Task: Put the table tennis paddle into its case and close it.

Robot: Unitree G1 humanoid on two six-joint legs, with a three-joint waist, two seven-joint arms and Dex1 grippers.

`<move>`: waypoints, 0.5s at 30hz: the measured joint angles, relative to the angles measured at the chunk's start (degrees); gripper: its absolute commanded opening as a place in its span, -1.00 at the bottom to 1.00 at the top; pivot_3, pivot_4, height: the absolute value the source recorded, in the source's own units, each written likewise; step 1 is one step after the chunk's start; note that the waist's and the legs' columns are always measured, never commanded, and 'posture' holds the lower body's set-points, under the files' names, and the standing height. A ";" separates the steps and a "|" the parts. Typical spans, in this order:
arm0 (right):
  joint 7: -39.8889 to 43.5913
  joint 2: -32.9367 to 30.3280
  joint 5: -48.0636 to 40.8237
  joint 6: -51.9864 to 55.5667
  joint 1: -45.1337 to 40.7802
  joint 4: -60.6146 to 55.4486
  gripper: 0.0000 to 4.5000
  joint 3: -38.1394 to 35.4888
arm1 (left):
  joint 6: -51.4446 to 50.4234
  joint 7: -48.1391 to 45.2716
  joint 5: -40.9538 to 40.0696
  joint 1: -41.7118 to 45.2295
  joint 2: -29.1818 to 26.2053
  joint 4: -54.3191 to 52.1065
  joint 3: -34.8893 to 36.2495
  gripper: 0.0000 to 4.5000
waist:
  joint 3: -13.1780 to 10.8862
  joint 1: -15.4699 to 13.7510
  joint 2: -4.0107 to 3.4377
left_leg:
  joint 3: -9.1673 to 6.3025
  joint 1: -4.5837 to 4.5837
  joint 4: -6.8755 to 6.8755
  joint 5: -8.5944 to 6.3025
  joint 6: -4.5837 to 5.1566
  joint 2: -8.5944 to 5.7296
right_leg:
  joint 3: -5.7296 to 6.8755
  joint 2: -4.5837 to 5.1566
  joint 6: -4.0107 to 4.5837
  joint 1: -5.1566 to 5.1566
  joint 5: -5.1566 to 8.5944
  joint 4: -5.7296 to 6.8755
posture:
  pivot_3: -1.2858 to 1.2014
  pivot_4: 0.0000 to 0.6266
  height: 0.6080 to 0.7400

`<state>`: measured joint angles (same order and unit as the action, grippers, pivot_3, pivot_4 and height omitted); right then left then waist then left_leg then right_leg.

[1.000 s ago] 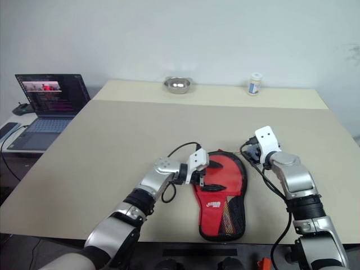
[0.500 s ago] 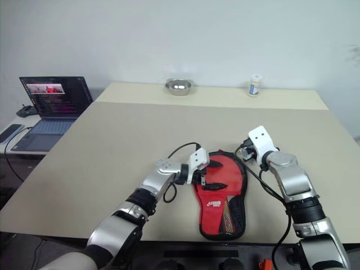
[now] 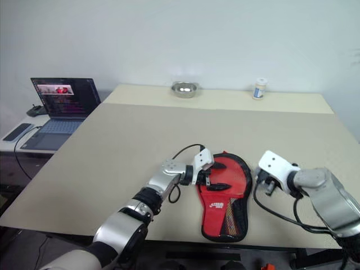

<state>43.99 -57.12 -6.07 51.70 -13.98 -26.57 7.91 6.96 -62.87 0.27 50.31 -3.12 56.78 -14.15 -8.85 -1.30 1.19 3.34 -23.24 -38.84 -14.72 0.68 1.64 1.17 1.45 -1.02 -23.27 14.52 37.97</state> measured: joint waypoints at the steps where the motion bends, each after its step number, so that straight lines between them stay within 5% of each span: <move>1: 0.67 -1.05 -0.35 0.03 1.23 -0.71 -0.88 -0.40 | 0.03 -0.01 0.04 0.04 0.01 0.11 0.00 1.00 | 0.00 0.00 0.01 | 0.01 0.02 0.00 0.00 0.00 0.00 | 0.00 0.00 0.00 0.02 0.00 -0.01 | 0.03 -0.52 1.00; 9: 10.42 -10.45 -7.92 1.68 11.84 -10.27 -0.88 -9.99 | 0.89 0.50 0.66 0.12 0.55 0.89 0.00 1.00 | 0.07 -0.19 0.04 | -0.03 0.10 0.07 -0.01 -0.01 0.00 | 0.02 0.00 -0.02 0.12 0.01 -0.10 | 0.03 -0.52 1.00; 15: 13.09 -11.80 -12.27 2.14 20.61 -18.76 -0.89 -15.61 | 0.98 0.94 0.89 0.05 1.28 1.39 0.00 1.00 | 0.23 -0.36 0.27 | -0.08 0.07 0.08 -0.04 0.03 -0.06 | 0.12 0.14 -0.08 0.18 0.04 -0.24 | 0.03 -0.52 1.00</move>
<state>57.08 -68.93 -18.35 53.84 6.63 -45.33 -7.70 7.93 -61.92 1.16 50.36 -1.83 58.17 -14.15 -8.62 -1.66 1.46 3.26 -23.17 -38.76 -14.76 0.71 1.58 1.29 1.59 -1.10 -23.09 14.57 37.72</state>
